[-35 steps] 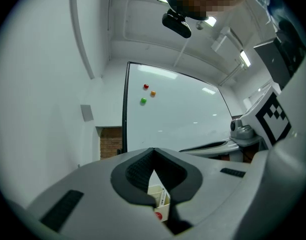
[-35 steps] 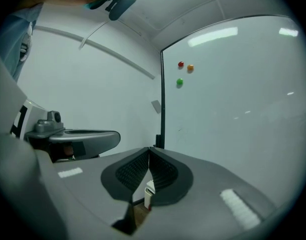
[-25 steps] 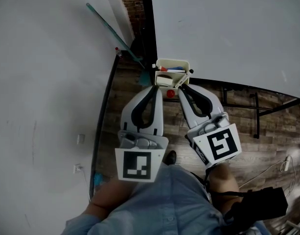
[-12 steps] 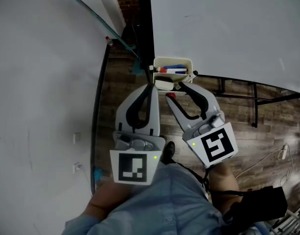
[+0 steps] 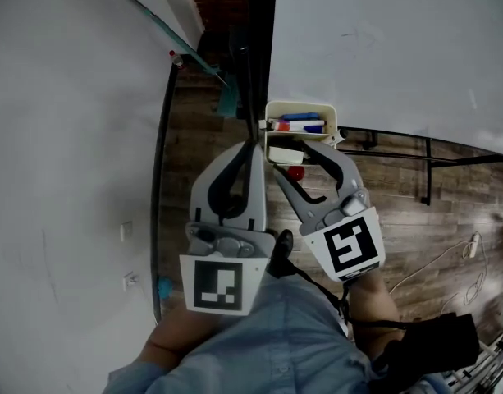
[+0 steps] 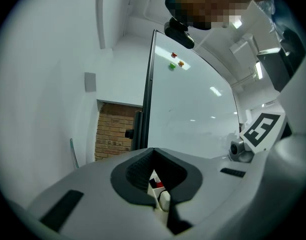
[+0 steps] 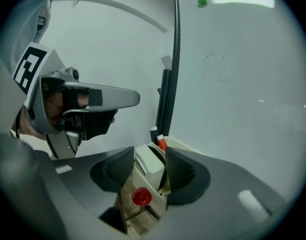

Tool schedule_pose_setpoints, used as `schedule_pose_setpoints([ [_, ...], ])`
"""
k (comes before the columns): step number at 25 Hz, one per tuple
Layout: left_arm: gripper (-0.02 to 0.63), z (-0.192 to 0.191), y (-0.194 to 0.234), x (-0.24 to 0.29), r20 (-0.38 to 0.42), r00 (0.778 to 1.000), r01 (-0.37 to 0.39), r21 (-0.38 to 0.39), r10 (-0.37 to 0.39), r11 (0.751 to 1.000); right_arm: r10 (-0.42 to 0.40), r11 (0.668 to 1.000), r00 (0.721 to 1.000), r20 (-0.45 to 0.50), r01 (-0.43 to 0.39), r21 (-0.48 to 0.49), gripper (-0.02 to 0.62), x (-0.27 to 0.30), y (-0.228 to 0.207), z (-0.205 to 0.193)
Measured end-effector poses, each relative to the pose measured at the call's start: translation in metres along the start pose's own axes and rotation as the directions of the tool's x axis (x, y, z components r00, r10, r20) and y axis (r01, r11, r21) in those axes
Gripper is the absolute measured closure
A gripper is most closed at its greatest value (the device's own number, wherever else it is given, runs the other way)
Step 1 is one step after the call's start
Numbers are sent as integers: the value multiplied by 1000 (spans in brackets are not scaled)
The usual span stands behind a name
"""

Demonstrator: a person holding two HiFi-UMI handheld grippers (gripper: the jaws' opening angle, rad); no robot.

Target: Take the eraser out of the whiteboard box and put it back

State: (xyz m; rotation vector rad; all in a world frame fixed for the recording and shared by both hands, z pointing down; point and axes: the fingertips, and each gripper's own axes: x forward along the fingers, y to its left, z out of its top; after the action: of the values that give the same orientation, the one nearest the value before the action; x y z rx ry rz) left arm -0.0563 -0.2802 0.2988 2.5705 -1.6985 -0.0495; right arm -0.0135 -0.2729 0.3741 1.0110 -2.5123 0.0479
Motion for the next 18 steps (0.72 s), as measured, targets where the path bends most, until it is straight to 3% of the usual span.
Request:
schedule_pose_setpoints([
  [9, 601, -9, 11, 8, -17, 1000, 7, -10, -8, 1000, -22, 1000, 997, -76, 22, -9, 405, 18, -5, -16],
  [18, 601, 2, 7, 2, -2, 1000, -8, 18, 8, 1000, -32, 999, 999, -22, 32, 5, 442, 8, -6, -6],
])
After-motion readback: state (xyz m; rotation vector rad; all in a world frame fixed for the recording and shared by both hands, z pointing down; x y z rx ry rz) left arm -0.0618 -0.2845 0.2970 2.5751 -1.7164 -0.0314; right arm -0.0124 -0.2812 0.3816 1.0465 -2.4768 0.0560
